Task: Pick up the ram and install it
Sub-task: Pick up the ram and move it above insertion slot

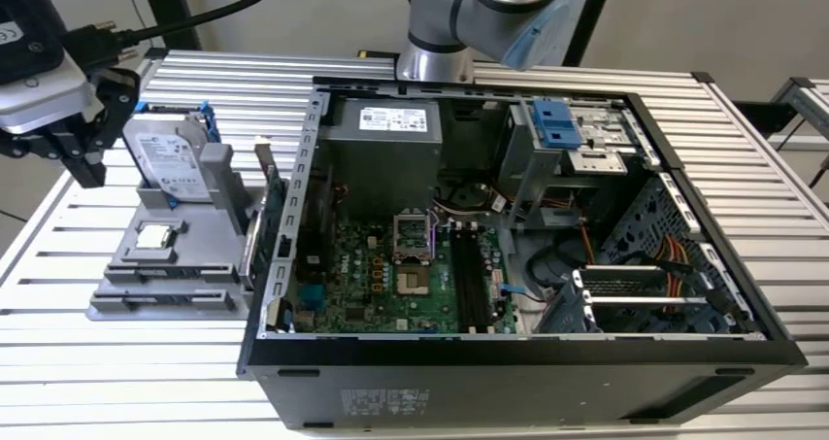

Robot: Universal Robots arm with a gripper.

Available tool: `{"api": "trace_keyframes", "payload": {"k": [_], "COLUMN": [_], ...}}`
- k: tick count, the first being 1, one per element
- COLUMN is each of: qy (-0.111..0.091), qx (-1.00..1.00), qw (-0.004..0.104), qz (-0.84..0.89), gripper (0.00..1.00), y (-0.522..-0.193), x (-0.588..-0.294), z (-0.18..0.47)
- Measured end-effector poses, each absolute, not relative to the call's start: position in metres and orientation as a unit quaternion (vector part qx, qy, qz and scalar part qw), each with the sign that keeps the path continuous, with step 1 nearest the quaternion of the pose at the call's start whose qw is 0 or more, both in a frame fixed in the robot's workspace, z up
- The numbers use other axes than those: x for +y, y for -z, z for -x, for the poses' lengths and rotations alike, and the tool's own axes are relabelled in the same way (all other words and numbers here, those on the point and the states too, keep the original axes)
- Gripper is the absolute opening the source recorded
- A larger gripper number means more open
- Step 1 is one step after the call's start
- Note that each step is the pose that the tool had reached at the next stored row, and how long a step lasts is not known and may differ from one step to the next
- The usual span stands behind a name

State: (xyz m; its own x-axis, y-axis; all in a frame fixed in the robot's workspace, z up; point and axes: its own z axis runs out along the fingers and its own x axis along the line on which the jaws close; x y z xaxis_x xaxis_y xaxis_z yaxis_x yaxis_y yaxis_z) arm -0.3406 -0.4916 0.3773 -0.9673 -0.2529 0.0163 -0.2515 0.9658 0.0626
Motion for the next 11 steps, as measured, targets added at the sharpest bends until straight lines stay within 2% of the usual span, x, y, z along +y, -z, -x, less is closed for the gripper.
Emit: {"api": "trace_keyframes", "payload": {"k": [11], "qy": [0.029], "qx": [-0.985], "qw": [0.013], "qz": [-0.170], "gripper": [0.00], "y": [-0.3773], "x": [-0.4916], "z": [0.3407]}}
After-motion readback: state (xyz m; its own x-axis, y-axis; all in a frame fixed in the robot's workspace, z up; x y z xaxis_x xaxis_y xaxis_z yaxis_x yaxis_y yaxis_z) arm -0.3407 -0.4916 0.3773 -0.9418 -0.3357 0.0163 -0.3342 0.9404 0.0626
